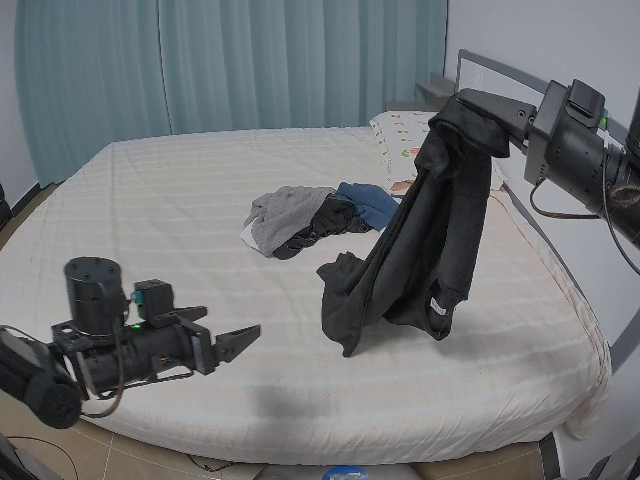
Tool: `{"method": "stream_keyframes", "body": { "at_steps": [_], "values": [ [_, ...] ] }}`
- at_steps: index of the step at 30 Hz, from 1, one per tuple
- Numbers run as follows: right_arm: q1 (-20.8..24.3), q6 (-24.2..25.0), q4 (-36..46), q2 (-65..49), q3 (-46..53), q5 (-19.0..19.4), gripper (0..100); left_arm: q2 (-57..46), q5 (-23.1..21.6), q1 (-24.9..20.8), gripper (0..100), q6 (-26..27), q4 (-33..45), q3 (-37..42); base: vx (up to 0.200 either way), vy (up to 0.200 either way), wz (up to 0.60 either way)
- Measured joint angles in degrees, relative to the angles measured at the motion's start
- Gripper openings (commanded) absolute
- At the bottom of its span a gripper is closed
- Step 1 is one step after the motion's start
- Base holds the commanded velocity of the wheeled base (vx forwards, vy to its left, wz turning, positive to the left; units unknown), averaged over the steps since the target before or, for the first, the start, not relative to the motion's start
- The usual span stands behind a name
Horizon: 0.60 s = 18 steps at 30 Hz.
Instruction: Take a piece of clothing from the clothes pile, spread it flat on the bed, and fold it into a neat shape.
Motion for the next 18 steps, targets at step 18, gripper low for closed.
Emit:
{"method": "stream_keyframes", "body": {
  "at_steps": [18],
  "values": [
    [2.05,-0.93,-3.71,9.44,-5.77,-4.51,0,34.32,9.45,-12.79,100,-11.93,-22.89,-12.32,0.000,0.000,0.00]
  ]
}}
